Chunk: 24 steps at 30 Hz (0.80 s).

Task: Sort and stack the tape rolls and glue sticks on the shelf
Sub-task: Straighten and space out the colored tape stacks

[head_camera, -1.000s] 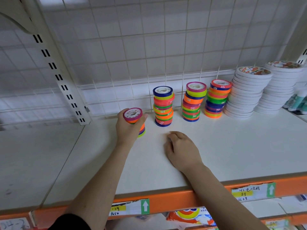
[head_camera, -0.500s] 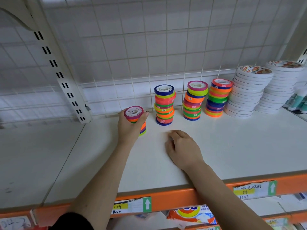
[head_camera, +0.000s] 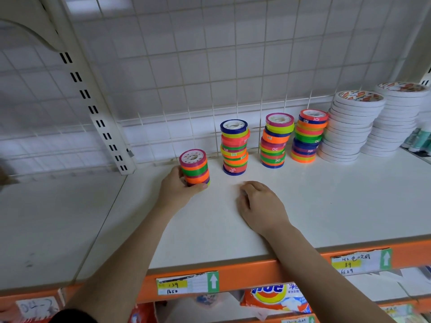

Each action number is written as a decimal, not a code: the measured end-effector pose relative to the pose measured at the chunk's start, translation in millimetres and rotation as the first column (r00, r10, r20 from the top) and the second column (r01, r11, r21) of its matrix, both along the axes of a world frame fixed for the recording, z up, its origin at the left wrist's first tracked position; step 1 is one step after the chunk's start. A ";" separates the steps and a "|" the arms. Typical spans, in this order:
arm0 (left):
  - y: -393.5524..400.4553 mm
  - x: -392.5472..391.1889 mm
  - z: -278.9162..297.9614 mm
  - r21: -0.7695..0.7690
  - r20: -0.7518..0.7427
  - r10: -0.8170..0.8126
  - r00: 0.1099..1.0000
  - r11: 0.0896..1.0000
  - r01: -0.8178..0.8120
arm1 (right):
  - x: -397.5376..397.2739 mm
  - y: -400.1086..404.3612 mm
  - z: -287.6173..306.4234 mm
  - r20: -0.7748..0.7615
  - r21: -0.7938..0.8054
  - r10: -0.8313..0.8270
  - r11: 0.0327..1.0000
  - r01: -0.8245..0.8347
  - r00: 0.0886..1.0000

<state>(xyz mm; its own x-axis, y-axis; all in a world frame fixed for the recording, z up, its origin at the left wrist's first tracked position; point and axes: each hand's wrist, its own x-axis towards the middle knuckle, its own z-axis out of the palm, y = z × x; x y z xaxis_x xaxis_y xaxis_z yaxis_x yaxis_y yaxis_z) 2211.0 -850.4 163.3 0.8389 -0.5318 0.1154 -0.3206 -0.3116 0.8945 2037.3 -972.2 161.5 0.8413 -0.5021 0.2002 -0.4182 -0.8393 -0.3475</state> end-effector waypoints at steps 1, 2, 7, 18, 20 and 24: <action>-0.1 -1.2 -0.7 0.021 0.015 0.007 1.000 1.000 -0.007 | 0.3 0.0 -0.3 0.002 0.003 -0.002 1.000 0.002 1.000; -0.4 -3.5 -1.0 0.043 0.033 0.012 0.999 0.999 -0.013 | 0.4 -0.1 -0.5 0.005 0.005 -0.004 1.000 0.004 1.000; -4.4 -0.5 -6.9 0.088 0.058 0.082 0.995 0.992 -0.087 | 0.7 -1.0 -1.3 0.016 0.008 0.002 1.000 -0.002 1.000; 2.0 -4.0 -8.0 0.047 0.048 0.102 0.994 0.994 -0.104 | 1.1 -2.5 -2.5 0.028 0.014 0.002 1.000 -0.003 1.000; 6.3 -3.6 -5.5 -0.094 -0.032 -0.005 0.999 0.996 0.002 | 1.3 -2.4 -2.7 0.031 0.012 0.001 1.000 -0.001 1.000; 10.5 -2.2 -5.5 -0.149 -0.080 -0.068 0.995 0.987 0.055 | 1.1 -2.1 -2.4 0.032 0.016 -0.002 1.000 0.002 0.999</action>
